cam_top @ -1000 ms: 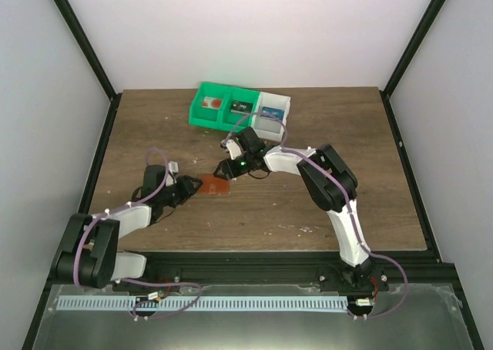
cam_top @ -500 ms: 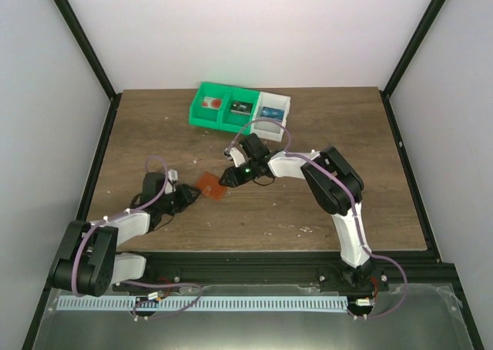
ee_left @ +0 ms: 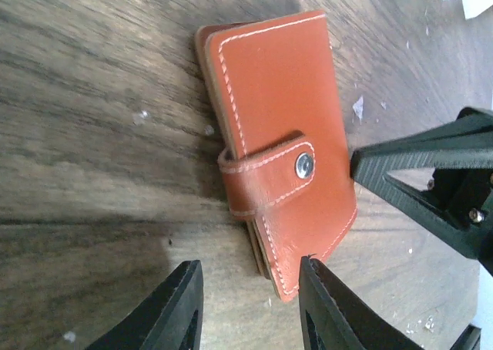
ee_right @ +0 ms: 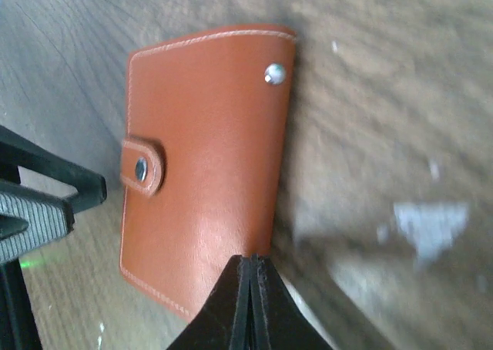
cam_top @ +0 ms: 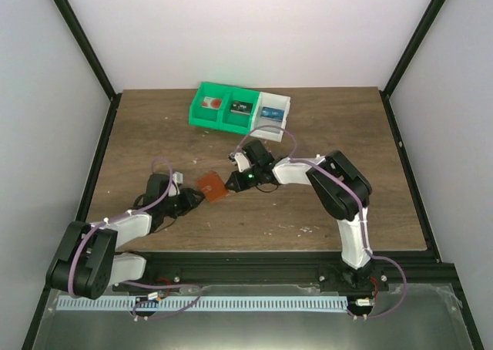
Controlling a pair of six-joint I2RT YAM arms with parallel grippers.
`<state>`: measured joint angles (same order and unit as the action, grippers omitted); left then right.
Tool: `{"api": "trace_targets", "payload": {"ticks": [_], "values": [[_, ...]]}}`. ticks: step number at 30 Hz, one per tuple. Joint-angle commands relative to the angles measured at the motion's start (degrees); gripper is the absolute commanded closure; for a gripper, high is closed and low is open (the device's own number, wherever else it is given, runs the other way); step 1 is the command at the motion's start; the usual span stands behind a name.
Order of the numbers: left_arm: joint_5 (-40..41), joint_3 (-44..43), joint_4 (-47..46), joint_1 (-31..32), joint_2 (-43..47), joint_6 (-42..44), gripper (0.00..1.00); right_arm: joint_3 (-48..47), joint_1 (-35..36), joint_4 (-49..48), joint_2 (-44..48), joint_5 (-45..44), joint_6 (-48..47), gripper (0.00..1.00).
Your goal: Take the credit cards out of the card holder
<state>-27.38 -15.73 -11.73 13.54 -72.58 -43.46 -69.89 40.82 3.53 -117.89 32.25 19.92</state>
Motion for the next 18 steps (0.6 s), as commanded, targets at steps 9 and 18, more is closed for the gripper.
{"api": "trace_targets", "payload": {"ticks": [9, 18], "values": [[2.1, -3.0, 6.7, 4.2, 6.8, 4.6, 0.62, 19.9, 0.6, -11.0, 15.1, 0.3, 11.3, 1.0], [7.1, -7.4, 3.7, 4.0, -2.2, 5.0, 0.65, 13.4, 0.7, -13.7, 10.1, -3.0, 14.9, 0.74]]}}
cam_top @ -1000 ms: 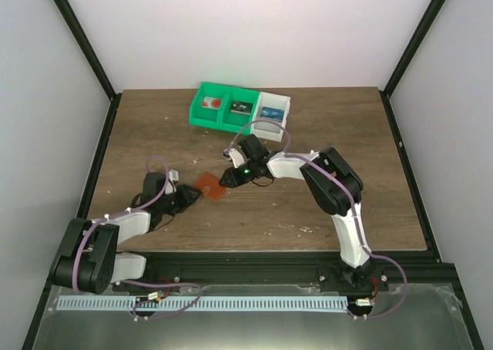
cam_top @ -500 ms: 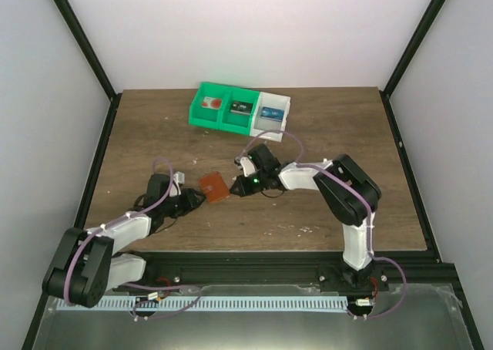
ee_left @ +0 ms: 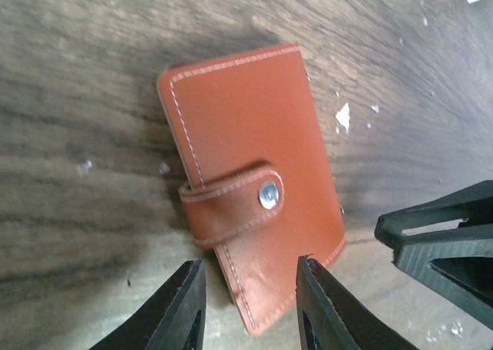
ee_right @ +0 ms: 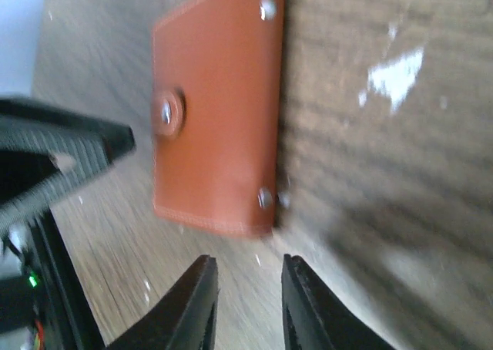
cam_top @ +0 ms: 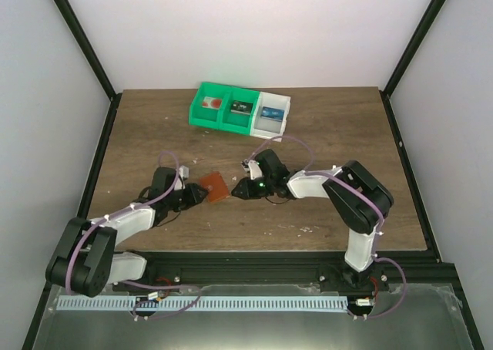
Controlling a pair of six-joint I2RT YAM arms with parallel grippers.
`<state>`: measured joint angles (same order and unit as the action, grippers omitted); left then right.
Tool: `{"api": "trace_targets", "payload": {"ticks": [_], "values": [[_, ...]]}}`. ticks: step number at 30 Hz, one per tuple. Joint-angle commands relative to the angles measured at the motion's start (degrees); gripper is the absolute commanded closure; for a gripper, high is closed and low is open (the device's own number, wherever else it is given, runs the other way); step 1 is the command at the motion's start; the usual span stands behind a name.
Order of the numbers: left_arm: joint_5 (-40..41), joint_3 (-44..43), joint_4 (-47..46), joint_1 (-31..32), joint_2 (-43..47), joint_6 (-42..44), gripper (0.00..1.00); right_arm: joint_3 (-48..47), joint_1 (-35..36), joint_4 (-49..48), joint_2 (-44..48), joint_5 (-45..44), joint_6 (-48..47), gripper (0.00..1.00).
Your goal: Take the credit cards out of the card holder
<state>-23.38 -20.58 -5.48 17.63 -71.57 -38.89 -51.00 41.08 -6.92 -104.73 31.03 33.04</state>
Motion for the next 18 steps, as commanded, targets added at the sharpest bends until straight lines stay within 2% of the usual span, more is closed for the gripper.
{"api": "trace_targets", "payload": {"ticks": [1, 8, 13, 18], "values": [[3.2, -3.2, -2.9, -0.3, -4.4, 0.3, 0.65, -7.4, 0.4, -2.3, -4.5, -2.3, 1.5, 0.72], [3.3, -6.3, -4.4, -0.5, -10.0, 1.7, 0.72, -17.0, 0.4, 1.6, -12.7, -1.7, -0.5, 0.69], [4.6, -5.8, -4.4, -0.3, -11.5, 4.1, 0.76, -17.6, 0.5, 2.0, -14.6, -0.3, -0.7, 0.69], [1.0, -4.0, -7.5, -0.3, -13.7, 3.4, 0.81, -16.4, 0.9, 1.7, -14.7, 0.0, -0.1, 0.71]]}}
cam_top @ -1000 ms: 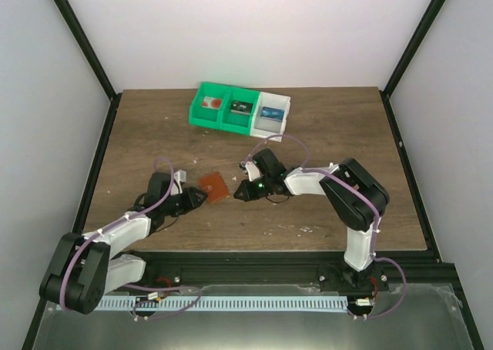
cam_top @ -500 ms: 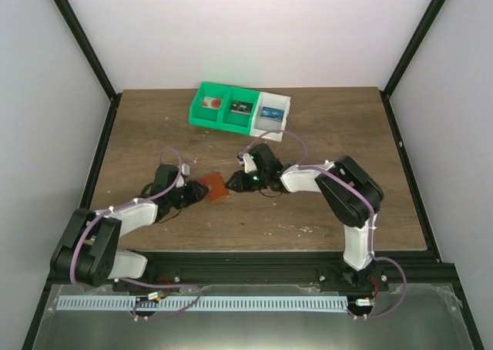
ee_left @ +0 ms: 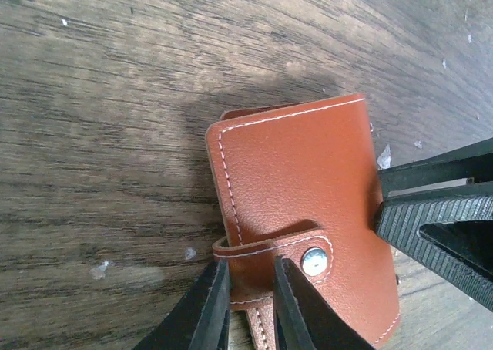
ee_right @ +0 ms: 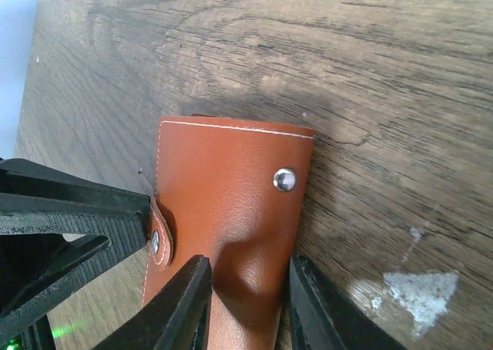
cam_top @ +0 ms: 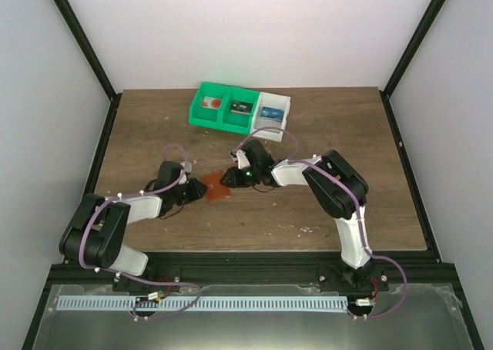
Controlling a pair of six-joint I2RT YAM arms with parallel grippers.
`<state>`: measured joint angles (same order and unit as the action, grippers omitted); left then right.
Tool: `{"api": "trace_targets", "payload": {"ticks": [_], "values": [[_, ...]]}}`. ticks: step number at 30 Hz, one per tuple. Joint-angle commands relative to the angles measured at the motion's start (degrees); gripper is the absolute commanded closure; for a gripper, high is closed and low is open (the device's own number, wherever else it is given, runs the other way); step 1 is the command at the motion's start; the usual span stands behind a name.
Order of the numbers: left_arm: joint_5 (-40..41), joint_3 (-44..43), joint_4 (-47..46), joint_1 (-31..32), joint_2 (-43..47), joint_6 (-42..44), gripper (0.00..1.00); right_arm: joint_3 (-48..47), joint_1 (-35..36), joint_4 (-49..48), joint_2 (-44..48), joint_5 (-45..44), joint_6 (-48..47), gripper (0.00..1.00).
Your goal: Take the credit cards out of the card holder
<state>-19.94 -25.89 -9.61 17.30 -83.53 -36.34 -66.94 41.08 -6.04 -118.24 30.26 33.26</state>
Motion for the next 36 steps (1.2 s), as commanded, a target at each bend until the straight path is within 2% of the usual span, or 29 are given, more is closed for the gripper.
{"api": "trace_targets", "payload": {"ticks": [1, 5, 7, 13, 20, 26, 32, 36], "values": [[-3.2, 1.6, -3.9, 0.1, -2.0, 0.6, 0.82, -0.1, 0.9, 0.5, -0.9, 1.1, 0.0, 0.74], [-5.2, 2.6, -4.7, 0.6, -1.5, -0.4, 0.83, 2.7, 0.9, -0.8, 2.2, 0.8, 0.9, 0.95], [-6.6, 3.4, -4.6, 0.7, -0.1, -1.2, 0.83, 4.9, 0.9, -1.0, 4.3, 0.4, 1.3, 0.99], [-6.9, 4.4, 0.2, 2.7, 10.2, -2.7, 0.67, 14.2, 1.5, -2.4, 12.9, -0.5, 4.3, 0.99], [-1.3, 3.4, 6.1, 10.4, 18.7, -4.1, 0.62, 20.1, 3.2, 1.4, 16.9, -4.7, 11.3, 0.99], [0.0, 1.4, 7.7, 14.2, 15.7, -3.1, 0.62, 23.0, 4.1, -1.3, 19.7, -6.1, 16.8, 0.99], [1.6, -1.1, 8.5, 18.2, 9.0, 0.4, 0.61, 24.9, 4.5, -4.0, 19.6, -7.0, 19.9, 0.99], [2.9, -2.4, 9.2, 20.1, 5.7, 1.5, 0.65, 26.8, 4.5, -6.5, 19.8, -7.4, 21.3, 1.0]]}}
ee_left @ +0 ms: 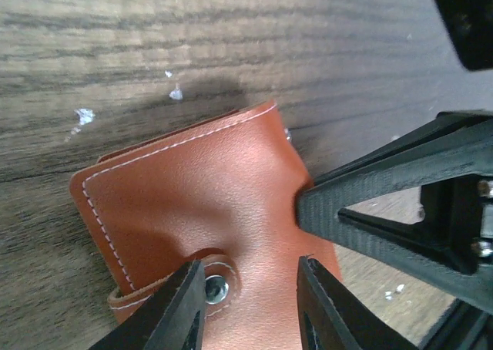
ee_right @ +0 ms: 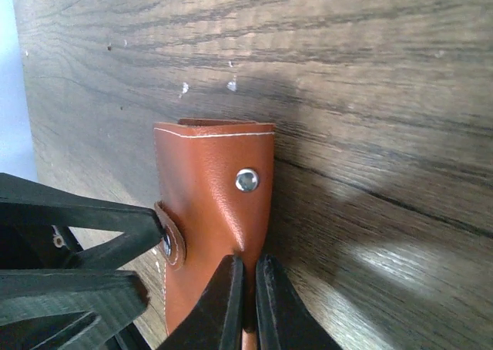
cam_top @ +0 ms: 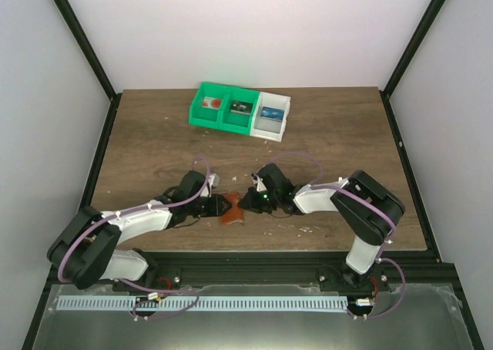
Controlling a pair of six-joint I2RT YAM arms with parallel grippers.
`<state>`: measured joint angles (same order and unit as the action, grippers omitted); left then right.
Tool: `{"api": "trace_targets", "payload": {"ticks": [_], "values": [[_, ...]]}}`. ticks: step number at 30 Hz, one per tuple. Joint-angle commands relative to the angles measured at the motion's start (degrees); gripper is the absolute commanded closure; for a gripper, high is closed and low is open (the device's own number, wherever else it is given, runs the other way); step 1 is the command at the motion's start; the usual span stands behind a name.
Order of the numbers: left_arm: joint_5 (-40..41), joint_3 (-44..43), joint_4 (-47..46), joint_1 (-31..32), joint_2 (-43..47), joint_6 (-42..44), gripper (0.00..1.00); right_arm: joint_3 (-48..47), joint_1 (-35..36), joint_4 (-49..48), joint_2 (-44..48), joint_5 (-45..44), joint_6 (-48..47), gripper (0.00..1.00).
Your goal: Take the credit cards out of the card holder
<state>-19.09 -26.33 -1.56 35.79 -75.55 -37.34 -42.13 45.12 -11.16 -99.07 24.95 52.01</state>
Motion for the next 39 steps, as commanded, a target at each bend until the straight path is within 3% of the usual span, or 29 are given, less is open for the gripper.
{"api": "trace_targets", "payload": {"ticks": [1, 11, 22, 39], "values": [[3.1, -2.3, 1.7, 2.1, -2.7, 2.8, 0.65, 2.4, 0.5, -1.8, 0.7, -2.4, 2.7, 1.0], [7.8, -4.6, 5.5, 3.8, -6.0, 6.0, 0.66, 3.8, 0.5, -4.0, 0.6, -1.6, 2.8, 1.0], [21.7, -11.4, 18.7, 9.5, -2.5, 11.3, 0.68, 5.4, 0.5, -6.0, 1.0, -1.9, 3.2, 1.0], [31.3, -16.3, 23.1, 16.8, -10.8, 12.7, 0.6, 5.9, 0.5, -6.9, 0.9, -1.8, 2.9, 1.0]]}}
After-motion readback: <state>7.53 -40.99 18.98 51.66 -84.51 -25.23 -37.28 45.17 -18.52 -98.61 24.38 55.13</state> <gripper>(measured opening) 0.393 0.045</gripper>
